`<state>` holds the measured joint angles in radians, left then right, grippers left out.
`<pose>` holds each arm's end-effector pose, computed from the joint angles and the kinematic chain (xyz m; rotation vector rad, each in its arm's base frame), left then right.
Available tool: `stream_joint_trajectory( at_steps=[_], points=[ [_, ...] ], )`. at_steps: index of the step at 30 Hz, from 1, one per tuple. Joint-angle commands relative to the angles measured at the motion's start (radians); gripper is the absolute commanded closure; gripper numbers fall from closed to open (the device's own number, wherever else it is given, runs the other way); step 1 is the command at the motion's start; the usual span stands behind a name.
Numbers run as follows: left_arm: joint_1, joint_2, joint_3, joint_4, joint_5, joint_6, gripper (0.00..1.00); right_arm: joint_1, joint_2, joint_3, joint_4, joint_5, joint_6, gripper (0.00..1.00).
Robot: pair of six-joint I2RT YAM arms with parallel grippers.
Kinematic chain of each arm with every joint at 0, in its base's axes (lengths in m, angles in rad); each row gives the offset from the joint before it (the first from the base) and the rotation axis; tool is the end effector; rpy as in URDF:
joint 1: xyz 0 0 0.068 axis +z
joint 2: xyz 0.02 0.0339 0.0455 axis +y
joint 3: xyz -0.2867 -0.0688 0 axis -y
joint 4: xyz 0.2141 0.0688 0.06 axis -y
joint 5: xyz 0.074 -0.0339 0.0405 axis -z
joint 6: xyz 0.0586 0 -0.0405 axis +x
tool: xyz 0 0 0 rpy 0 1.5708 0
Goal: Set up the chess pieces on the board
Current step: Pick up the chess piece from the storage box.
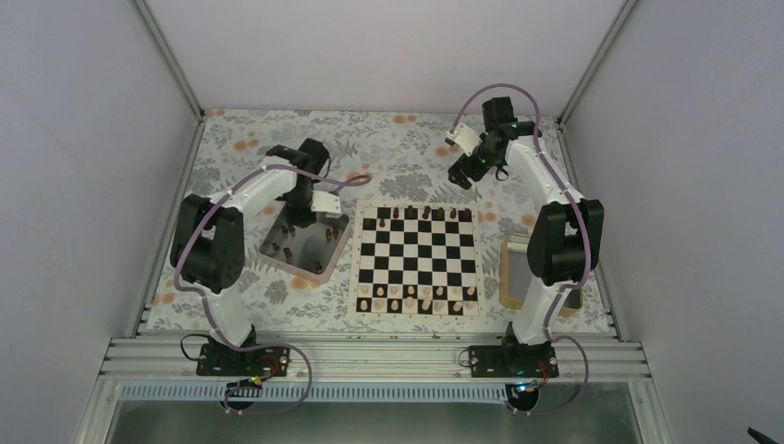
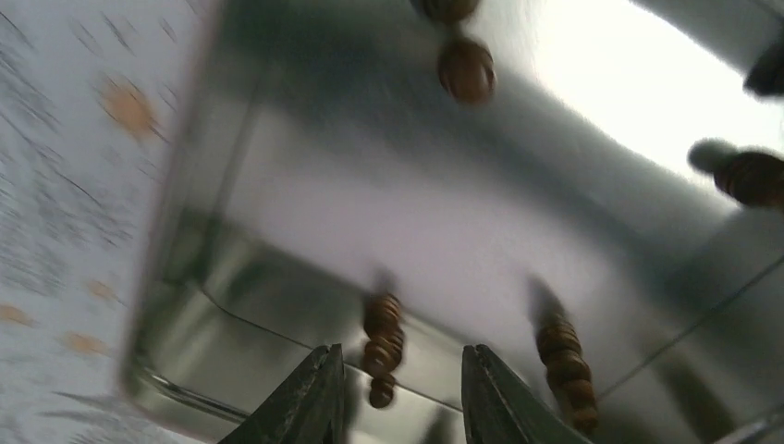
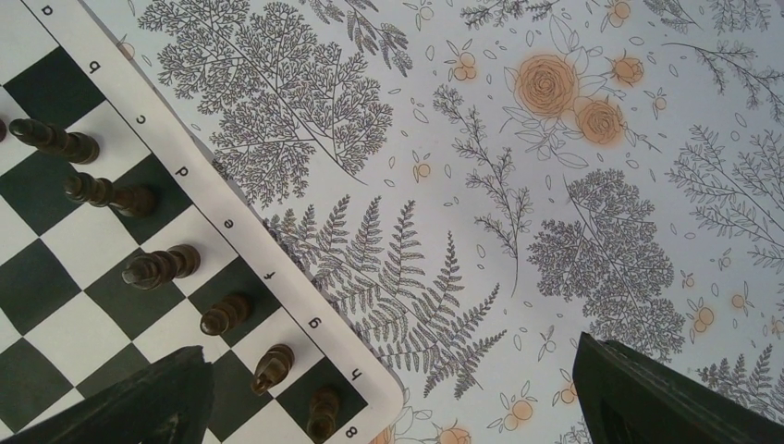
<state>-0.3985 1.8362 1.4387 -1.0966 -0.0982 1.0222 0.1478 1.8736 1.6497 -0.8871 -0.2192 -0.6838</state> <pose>0.3027 -0.1212 0.2307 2.0128 2.3491 0.1811 0.3797 0.0694 0.2805 -1.1284 2.3874 0.1165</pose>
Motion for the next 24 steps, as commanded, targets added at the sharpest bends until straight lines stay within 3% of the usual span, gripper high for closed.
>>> stream_joint_trajectory(
  at_steps=[1, 8, 24],
  points=[
    [0.058, -0.096, -0.094, 0.033, -0.016, -0.022, 0.67, -0.006, 0.02, 0.032, -0.01, -0.018, 0.01, 0.0],
    [0.127, -0.082, -0.181, 0.114, -0.037, -0.024, 0.67, -0.002, 0.018, 0.034, -0.015, -0.02, 0.01, 0.0],
    [0.159, -0.003, -0.147, 0.169, 0.009, -0.003, 0.67, -0.001, 0.02, 0.027, -0.012, -0.014, 0.009, 0.0]
  ],
)
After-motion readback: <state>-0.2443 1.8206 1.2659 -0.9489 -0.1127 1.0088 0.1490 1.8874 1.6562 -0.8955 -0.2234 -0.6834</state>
